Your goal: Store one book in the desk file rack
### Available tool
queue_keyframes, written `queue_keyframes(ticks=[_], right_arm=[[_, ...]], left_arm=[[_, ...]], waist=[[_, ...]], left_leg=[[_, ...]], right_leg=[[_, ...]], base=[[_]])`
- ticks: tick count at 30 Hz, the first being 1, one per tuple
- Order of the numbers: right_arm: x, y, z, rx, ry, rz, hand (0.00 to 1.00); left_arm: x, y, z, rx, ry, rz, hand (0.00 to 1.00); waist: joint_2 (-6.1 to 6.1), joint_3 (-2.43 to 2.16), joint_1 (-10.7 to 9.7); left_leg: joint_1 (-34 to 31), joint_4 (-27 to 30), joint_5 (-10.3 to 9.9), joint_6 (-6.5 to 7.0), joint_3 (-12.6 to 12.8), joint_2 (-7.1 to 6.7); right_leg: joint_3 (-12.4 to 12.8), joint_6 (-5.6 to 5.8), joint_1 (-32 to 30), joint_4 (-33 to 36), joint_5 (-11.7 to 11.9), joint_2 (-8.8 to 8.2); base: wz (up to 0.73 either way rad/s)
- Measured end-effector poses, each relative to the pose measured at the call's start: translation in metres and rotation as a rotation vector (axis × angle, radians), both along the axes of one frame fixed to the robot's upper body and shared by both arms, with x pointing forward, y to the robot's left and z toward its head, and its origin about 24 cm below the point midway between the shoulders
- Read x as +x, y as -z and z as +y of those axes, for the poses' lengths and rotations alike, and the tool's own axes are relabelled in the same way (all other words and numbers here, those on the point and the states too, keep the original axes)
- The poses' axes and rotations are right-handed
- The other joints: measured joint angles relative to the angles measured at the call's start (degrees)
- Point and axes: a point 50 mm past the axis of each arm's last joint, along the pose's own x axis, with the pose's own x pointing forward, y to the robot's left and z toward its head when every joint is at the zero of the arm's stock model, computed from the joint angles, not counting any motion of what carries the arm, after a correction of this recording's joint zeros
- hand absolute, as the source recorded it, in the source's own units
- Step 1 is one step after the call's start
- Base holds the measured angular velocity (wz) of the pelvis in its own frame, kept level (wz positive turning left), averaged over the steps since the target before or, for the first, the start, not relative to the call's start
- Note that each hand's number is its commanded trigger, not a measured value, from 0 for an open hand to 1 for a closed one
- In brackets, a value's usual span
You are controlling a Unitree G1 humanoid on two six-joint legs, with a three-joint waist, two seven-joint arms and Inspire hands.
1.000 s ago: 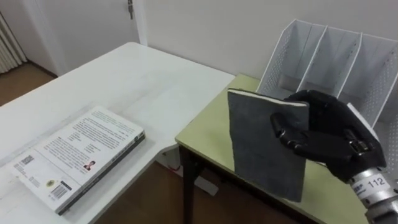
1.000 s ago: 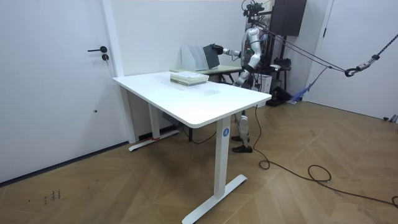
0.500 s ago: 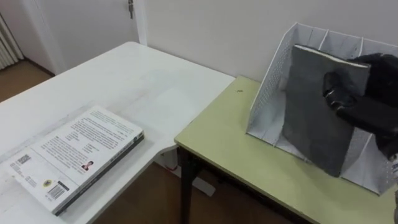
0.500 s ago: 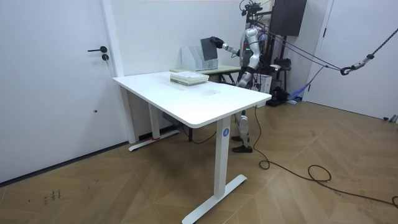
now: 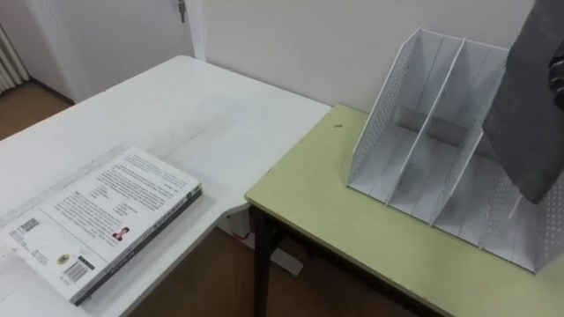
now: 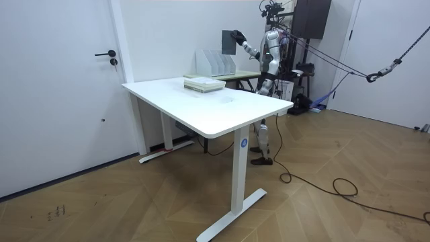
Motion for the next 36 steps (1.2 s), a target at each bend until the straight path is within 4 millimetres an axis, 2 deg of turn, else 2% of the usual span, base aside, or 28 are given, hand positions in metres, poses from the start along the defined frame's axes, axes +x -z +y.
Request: queue_keyframes(ticks=[2, 5, 14, 15, 23, 29, 36], right_arm=[[-0.001, -0.001, 0.0, -0.013, 0.027, -0.015, 1.0], [-0.004, -0.003, 0.0, -0.032, 0.066, -0.048, 1.0], [-0.011, -0.007, -0.013, 0.004, 0.177, -0.1, 1.0], [-0.012, -0.007, -0.015, 0.008, 0.191, -0.105, 1.0], [-0.015, -0.008, -0.02, 0.028, 0.239, -0.127, 1.0], [-0.012, -0.001, -0.023, 0.025, 0.237, -0.095, 1.0], [-0.005, 0.013, -0.029, 0.022, 0.238, -0.013, 1.0]], left_arm=[[-0.001, 0.0, 0.0, 0.003, -0.006, 0.004, 0.0], [-0.005, 0.002, 0.0, 0.01, -0.014, 0.025, 0.0], [-0.007, 0.004, 0.001, 0.015, -0.047, 0.039, 0.0], [-0.008, 0.004, 0.002, 0.016, -0.053, 0.041, 0.0], [-0.008, 0.004, 0.002, 0.018, -0.051, 0.044, 0.0], [-0.008, 0.004, 0.001, 0.016, -0.048, 0.044, 0.0], [-0.008, 0.005, -0.002, 0.023, -0.053, 0.05, 0.0]], waist=[[-0.02, -0.31, 0.1], [0.06, -0.42, 0.4], [-0.02, -0.35, 0.4], [-0.3, -0.15, 0.3], [0.13, -0.05, 0.4], [0.79, -0.29, 0.0], [1.26, -0.08, 0.0]], left_leg=[[0.0, 0.0, 0.0, 0.0, -0.1, -0.03], [0.0, -0.1, 0.0, 0.01, -0.2, -0.08], [0.1, -0.1, 0.0, 0.01, -0.5, -0.06], [0.1, -0.1, 0.0, 0.0, -0.5, -0.05], [0.1, -0.1, 0.0, -0.01, -0.3, -0.08], [0.1, -0.1, 0.0, -0.01, -0.3, -0.13], [0.0, -0.1, 0.0, 0.0, -0.6, -0.19]], right_leg=[[-0.1, -0.01, 0.0, 0.0, 0.0, -0.01], [-0.3, -0.01, 0.4, 0.0, 0.1, 0.0], [-0.6, -0.02, 0.8, -0.1, 0.2, 0.01], [-0.6, -0.02, 0.8, -0.1, 0.2, 0.01], [-0.2, -0.03, 0.0, -0.1, 0.2, 0.02], [-0.1, -0.03, 0.3, -0.1, 0.2, 0.03], [-0.5, 0.0, 0.3, -0.3, 0.1, -0.07]], base=[[0.05], [0.04], [0.0], [0.0], [-0.03], [-0.01], [0.02]])
